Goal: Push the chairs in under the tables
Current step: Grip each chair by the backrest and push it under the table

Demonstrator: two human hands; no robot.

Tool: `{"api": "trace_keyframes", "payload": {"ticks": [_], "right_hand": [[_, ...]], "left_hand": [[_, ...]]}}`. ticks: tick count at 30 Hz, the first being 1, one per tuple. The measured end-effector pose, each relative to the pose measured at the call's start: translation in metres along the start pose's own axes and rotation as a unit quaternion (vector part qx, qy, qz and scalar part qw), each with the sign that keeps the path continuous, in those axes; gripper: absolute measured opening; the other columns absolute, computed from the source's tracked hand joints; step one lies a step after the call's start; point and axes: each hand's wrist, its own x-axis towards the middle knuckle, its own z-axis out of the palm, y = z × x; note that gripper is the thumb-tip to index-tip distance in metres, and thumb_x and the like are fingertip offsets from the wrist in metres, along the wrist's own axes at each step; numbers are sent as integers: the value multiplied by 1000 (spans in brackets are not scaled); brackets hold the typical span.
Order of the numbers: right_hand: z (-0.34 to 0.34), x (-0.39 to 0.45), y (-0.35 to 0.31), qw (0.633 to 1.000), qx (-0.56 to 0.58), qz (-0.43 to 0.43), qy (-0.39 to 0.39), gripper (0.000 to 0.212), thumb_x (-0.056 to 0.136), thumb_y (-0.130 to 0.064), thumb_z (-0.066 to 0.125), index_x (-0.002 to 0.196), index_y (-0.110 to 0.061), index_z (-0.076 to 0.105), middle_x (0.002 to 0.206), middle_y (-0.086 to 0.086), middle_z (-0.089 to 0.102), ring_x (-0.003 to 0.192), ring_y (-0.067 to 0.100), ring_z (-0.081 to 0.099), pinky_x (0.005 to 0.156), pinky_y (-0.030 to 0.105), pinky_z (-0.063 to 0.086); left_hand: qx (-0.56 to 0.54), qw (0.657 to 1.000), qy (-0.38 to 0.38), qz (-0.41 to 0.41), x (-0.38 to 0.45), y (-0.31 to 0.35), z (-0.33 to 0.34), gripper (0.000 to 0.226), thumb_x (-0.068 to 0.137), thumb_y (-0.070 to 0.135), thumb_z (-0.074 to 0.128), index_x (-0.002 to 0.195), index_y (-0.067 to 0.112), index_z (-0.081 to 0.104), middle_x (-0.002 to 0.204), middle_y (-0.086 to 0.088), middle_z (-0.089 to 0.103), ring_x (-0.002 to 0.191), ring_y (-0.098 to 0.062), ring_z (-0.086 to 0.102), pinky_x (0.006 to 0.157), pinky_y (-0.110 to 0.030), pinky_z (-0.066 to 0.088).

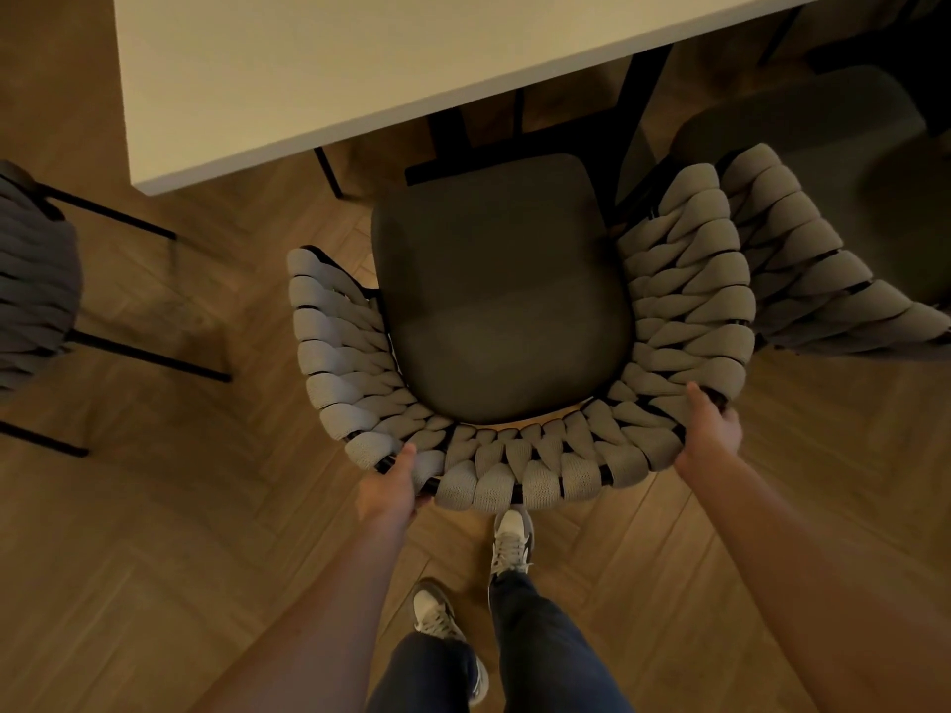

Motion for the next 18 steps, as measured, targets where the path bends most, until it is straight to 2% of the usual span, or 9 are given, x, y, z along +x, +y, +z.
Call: {"api": "trace_keyframes", "payload": {"ticks": [3,6,10,13,16,18], "right_hand": [[0,3,-5,1000,11,1,4,45,97,-29,63,138,-15,51,119,8,60,107,26,61,97,45,52],[-4,6,-8,1000,-11,-10,9,45,98,-31,62,138,-15,51,128,10,60,114,28,61,99,47,52],[-10,12,-13,1000,-22,-5,3,48,98,-32,62,141,-16,50,130,10,60,116,29,61,95,45,53],[-8,11,-11,999,-41,-22,18,52,98,-33,61,144,-16,45,136,10,57,120,29,58,98,43,51],[-1,-6,-3,984,-119,-104,86,62,97,-30,61,151,-16,34,148,7,44,132,26,48,106,38,42],[5,-27,5,961,-162,-197,112,62,97,-26,60,152,-17,31,153,6,36,138,25,40,108,34,37]], "left_hand": [[11,1000,-6,-2,-2,-1,1,39,93,48,59,102,11,55,93,-9,68,69,-21,69,61,-33,52],[18,999,-27,-16,-5,-5,3,44,92,51,59,109,10,58,99,-11,70,73,-21,71,62,-34,52],[31,998,-54,-16,-7,-10,4,50,92,53,58,114,8,60,99,-13,72,78,-23,72,75,-39,54],[47,995,-83,-9,-8,-7,1,43,92,54,56,106,13,60,94,-11,73,84,-25,71,85,-42,53],[79,990,-113,4,-11,-5,-11,43,92,58,54,96,17,61,86,-9,75,84,-25,71,89,-45,53],[101,987,-126,18,-12,-5,-25,52,91,62,53,101,12,65,83,-8,76,82,-24,71,84,-41,55]]}}
